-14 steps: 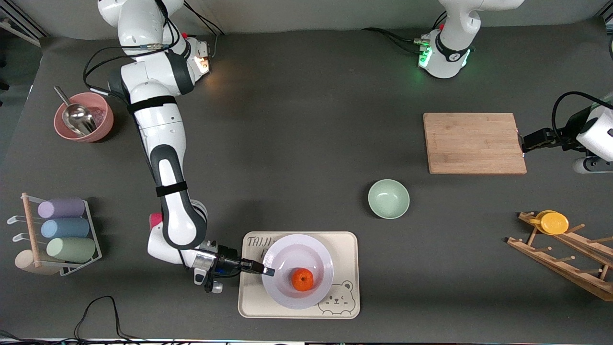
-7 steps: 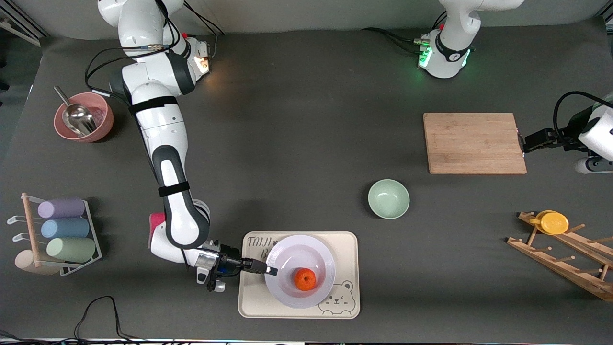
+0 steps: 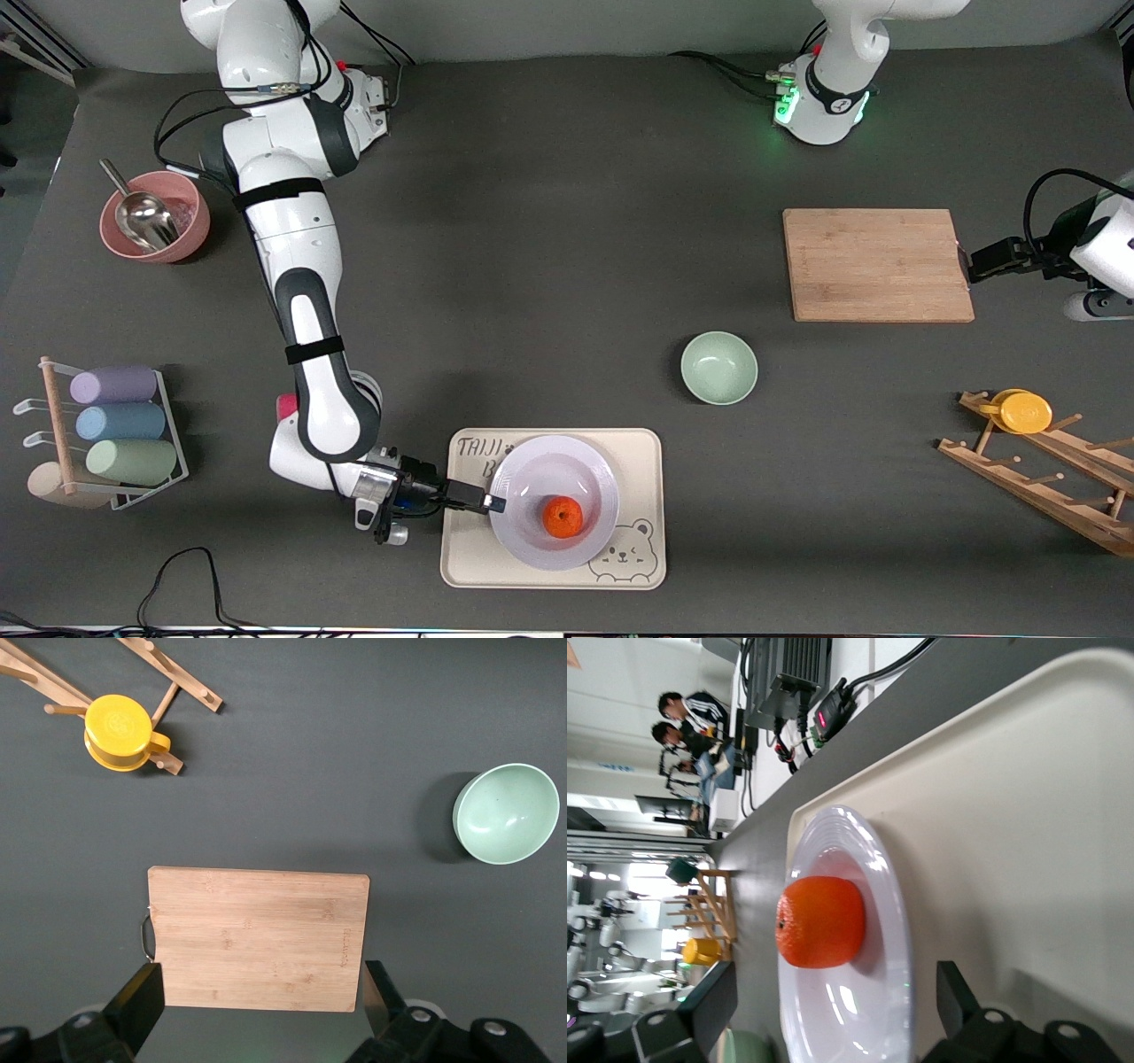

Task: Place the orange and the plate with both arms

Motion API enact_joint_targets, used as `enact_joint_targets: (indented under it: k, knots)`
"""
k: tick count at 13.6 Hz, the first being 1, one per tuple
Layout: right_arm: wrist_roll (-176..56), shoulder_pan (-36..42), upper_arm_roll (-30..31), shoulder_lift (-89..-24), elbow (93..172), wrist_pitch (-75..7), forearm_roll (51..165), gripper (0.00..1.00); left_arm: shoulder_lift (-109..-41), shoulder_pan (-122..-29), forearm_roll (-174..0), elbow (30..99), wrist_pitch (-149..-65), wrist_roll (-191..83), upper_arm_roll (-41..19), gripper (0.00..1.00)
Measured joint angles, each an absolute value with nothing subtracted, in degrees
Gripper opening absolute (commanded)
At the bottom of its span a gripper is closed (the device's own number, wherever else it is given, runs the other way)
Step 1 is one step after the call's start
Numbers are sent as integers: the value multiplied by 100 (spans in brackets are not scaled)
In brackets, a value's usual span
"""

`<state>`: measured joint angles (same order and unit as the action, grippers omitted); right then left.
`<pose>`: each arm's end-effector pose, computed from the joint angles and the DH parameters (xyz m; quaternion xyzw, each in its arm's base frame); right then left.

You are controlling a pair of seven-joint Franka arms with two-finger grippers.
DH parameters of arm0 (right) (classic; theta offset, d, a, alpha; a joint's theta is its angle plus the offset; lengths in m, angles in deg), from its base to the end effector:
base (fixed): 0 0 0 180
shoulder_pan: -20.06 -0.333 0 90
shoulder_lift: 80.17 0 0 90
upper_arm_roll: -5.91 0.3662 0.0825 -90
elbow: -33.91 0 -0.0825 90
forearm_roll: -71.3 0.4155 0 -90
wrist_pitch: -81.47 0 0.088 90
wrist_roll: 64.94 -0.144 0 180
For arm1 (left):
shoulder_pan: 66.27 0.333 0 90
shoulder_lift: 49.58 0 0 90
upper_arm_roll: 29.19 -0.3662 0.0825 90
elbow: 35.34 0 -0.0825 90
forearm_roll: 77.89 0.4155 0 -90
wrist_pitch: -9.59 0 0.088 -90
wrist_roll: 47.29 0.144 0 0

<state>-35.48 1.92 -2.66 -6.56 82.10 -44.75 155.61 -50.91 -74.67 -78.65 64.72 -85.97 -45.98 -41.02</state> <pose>0.8585 0.2759 0.1165 -0.8617 0.0439 -0.1162 0.4920 0.5865 0.0323 0.5441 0.9985 0.0195 -0.0504 0.0063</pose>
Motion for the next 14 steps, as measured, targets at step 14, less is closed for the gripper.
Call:
enact_joint_targets:
  k: [14]
  knots:
    - [-5177,-83,-341,-3789,10141,-2942,10015,100,-5016,-7450,-7863,6480,-8528,-4598,-4110,100]
